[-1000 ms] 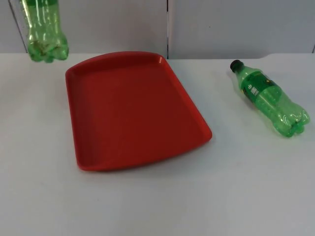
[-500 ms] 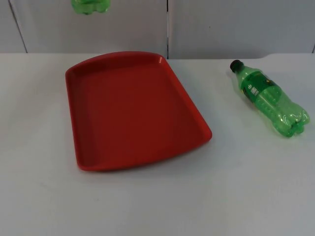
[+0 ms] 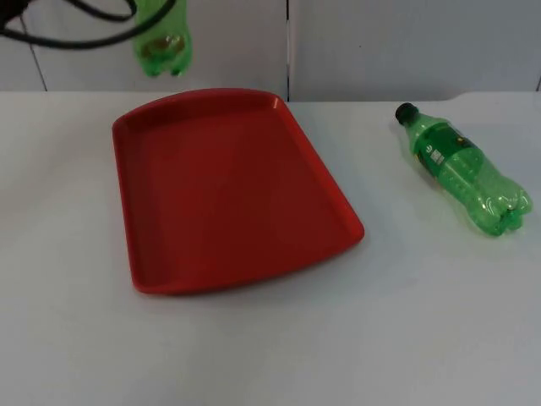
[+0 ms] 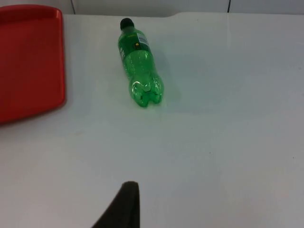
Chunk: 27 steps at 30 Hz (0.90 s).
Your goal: Place the bottle upright on the tray.
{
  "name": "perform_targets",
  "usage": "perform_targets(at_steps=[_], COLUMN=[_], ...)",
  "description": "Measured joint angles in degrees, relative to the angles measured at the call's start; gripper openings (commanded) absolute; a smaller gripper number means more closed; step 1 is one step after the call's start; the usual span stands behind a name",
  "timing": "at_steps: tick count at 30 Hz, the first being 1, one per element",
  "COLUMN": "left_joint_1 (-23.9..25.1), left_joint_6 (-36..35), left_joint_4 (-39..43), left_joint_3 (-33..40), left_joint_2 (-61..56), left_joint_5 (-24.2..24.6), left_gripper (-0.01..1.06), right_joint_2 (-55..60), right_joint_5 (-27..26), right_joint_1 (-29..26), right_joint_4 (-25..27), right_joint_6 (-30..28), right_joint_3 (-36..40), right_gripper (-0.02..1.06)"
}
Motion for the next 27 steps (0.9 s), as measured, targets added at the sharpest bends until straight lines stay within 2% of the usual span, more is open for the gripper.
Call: perform_targets(at_steps=[2,4,5,7,11,20,27], left_joint_1=[0.73,1.16,1.16,1.39,1.39,1.39,1.39], left_joint_6=[0.63,3.27,3.27,4.95,5.93,7.44,7.72], left_joint_4=[-1.89,-4.39,-4.39,-5.74,-6.13,-6.4,-6.42], left_joint_3=[-0.25,-0.38,-0.38,-0.87,-3.5,-10.53,-13.27], left_joint_2=[2.72,5.45,5.45,8.19,12.25,21.67,24.7], left_joint_5=[-0.38,-3.94,-3.94,-9.93,-13.92,-14.77,-14.87], left_gripper=[0.0,0.0,0.0,0.0,0.0,0.0,0.0], right_joint_2=[0.0,0.0,0.0,0.0,0.0,0.0,0.0], right_joint_5=[0.0,0.0,0.0,0.0,0.0,0.0,0.0], right_joint_1=[0.0,0.0,0.0,0.0,0.0,0.0,0.0], right_joint_4=[0.0,0.0,0.0,0.0,0.0,0.0,0.0], right_joint_6=[0.0,0.0,0.0,0.0,0.0,0.0,0.0], right_joint_3=[0.0,0.0,0.0,0.0,0.0,0.0,0.0], right_gripper=[1.05,1.05,1.05,1.05,1.05,1.05,1.05])
